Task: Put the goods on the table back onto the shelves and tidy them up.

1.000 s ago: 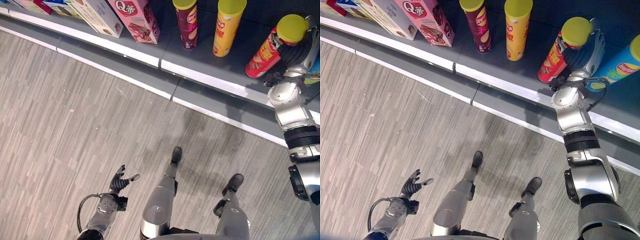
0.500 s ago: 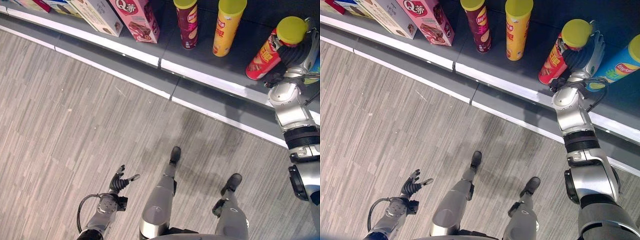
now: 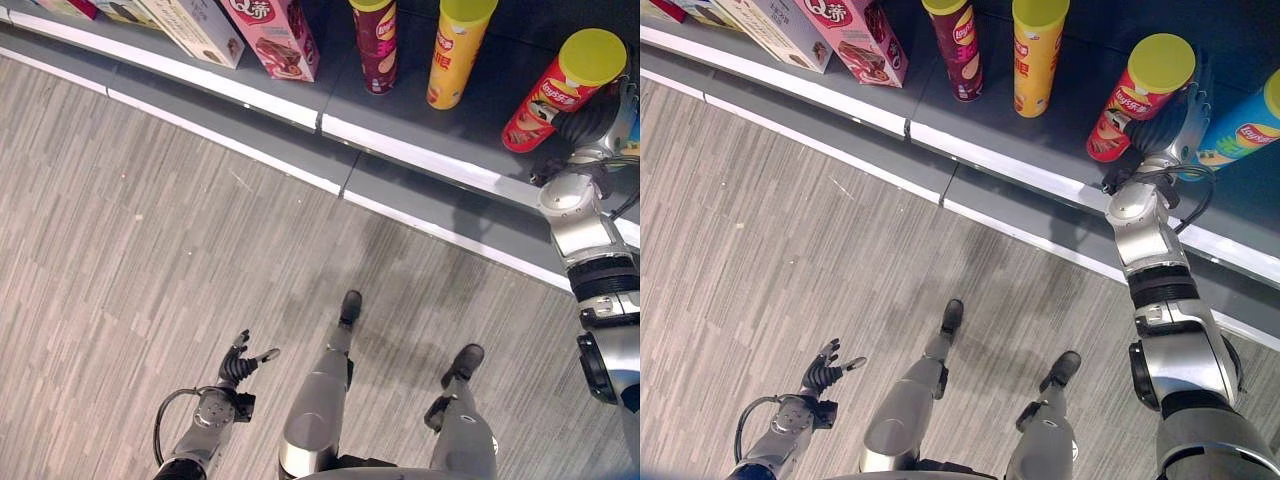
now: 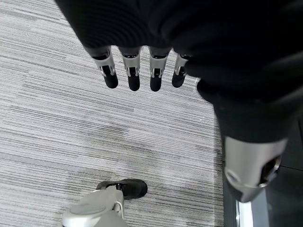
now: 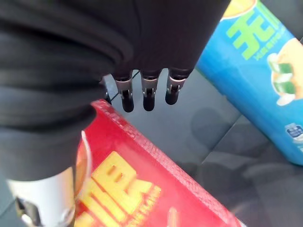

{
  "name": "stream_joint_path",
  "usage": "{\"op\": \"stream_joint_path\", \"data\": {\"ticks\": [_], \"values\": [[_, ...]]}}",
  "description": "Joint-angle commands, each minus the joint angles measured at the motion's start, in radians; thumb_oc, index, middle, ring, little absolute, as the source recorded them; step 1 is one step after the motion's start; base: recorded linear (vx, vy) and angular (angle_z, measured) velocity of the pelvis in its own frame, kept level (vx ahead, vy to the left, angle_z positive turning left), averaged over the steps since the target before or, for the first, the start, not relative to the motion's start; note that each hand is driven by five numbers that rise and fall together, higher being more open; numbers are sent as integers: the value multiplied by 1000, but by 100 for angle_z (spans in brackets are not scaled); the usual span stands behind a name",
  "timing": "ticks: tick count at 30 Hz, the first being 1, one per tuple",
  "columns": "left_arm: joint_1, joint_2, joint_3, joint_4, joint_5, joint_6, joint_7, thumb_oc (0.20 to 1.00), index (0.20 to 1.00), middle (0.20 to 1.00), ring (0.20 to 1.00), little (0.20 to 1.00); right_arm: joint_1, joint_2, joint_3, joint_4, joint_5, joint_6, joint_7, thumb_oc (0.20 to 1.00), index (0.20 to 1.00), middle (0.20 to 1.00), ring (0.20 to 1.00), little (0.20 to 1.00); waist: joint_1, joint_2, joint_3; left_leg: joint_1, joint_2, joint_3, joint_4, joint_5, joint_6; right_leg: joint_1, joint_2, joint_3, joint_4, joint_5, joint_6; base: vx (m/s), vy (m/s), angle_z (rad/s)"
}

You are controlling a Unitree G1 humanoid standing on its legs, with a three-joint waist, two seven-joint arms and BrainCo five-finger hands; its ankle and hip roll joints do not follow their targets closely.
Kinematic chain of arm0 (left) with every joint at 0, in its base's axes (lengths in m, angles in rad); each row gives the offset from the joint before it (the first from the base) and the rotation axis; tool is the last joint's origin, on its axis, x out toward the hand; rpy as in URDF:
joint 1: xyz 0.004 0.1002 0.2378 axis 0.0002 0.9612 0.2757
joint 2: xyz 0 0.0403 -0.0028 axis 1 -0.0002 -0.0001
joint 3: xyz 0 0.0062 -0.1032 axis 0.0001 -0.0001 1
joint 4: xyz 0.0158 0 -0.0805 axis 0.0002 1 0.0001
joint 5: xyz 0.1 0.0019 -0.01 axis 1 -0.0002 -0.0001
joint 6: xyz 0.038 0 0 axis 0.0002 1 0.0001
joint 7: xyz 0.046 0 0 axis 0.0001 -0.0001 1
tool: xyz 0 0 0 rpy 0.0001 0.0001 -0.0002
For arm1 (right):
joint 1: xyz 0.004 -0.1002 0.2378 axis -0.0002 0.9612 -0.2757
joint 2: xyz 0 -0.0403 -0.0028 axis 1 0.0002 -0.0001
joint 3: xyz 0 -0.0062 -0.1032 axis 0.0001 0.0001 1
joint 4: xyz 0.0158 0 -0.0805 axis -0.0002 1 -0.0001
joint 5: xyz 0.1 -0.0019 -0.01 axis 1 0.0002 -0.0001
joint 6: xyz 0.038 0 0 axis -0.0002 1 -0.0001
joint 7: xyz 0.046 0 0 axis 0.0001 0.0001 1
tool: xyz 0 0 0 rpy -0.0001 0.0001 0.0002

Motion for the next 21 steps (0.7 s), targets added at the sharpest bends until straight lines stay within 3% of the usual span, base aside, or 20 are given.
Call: {"op": "stream_joint_path", "data": {"ticks": [1, 9, 14, 17, 20, 21], "values": [[-35, 34, -26, 50, 6, -4, 11, 1000, 1000, 1000, 1000, 1000, 28, -93, -14, -92, -51, -42, -39, 1000, 1000, 1000, 1000, 1000, 18, -25, -31, 47, -9, 59, -45, -71, -12, -38, -29, 69, 112, -67, 19, 0, 0, 0], [-31, 22, 7, 82, 42, 23, 5, 1000, 1000, 1000, 1000, 1000, 232, -55, -153, -353, -145, -46, -52, 1000, 1000, 1000, 1000, 1000, -10, -62, -73, 83, 3, 71, -44, -87, -11, -1, -18, 68, 93, -69, 18, 20, -10, 0], [-14, 8, 49, 117, 69, 42, -3, 1000, 1000, 1000, 1000, 1000, 395, -18, -222, -467, -146, -77, -4, 1000, 1000, 1000, 1000, 1000, -37, -93, -115, 114, 12, 86, -48, -97, -9, 28, -8, 72, 71, -63, 18, 48, -4, -2], [-4, 1, 84, 143, 84, 52, -12, 1000, 1000, 1000, 1000, 1000, 523, 28, -245, -587, -41, -151, 118, 1000, 1000, 1000, 1000, 1000, -65, -115, -142, 141, 21, 104, -51, -104, -11, 50, -2, 73, 57, -58, 18, 75, 9, -7], [16, 6, 125, 145, 94, 62, -49, 1000, 1000, 1000, 1000, 1000, 672, 85, -225, -669, 289, -261, 381, 1000, 1000, 1000, 1000, 1000, -96, -147, -170, 169, 29, 128, -53, -110, -12, 69, 8, 85, 44, -52, 18, 67, -2, -8], [17, 6, 124, 144, 94, 62, -49, 1000, 1000, 1000, 1000, 1000, 674, 85, -227, -670, 292, -261, 384, 1000, 1000, 1000, 1000, 1000, -97, -148, -172, 165, 27, 127, -54, -106, -10, 67, 6, 84, 43, -49, 19, 74, 5, -16]]}}
